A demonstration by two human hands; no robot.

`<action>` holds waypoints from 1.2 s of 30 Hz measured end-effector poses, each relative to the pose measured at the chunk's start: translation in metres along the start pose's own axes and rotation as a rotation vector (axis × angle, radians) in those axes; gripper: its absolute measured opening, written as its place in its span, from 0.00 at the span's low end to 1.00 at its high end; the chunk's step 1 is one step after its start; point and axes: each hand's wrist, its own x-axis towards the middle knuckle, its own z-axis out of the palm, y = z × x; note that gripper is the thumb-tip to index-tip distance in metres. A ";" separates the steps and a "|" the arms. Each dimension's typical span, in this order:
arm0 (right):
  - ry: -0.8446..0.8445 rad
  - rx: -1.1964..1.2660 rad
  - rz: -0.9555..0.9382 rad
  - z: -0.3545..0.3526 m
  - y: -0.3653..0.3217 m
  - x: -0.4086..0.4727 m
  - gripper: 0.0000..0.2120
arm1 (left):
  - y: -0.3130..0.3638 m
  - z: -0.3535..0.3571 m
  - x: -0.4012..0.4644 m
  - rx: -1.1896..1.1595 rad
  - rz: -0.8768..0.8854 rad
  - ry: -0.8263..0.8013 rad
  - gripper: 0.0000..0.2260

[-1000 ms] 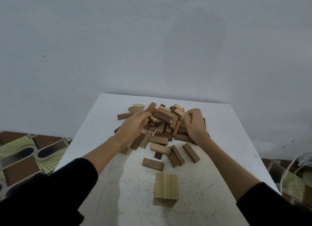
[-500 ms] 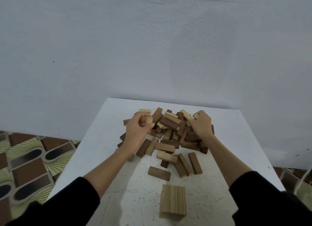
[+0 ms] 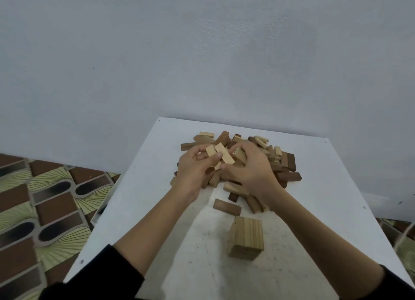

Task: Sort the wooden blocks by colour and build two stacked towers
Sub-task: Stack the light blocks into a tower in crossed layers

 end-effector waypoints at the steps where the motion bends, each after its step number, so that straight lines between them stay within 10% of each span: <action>1: -0.028 -0.012 -0.013 0.007 -0.004 -0.005 0.11 | 0.001 -0.009 -0.004 0.022 0.006 0.013 0.12; 14: -0.045 -0.090 0.367 0.130 0.010 -0.079 0.05 | -0.036 -0.125 -0.057 0.961 0.091 0.004 0.11; 36: -0.175 0.039 0.368 0.133 0.016 -0.079 0.19 | -0.037 -0.156 -0.050 1.167 0.177 -0.135 0.22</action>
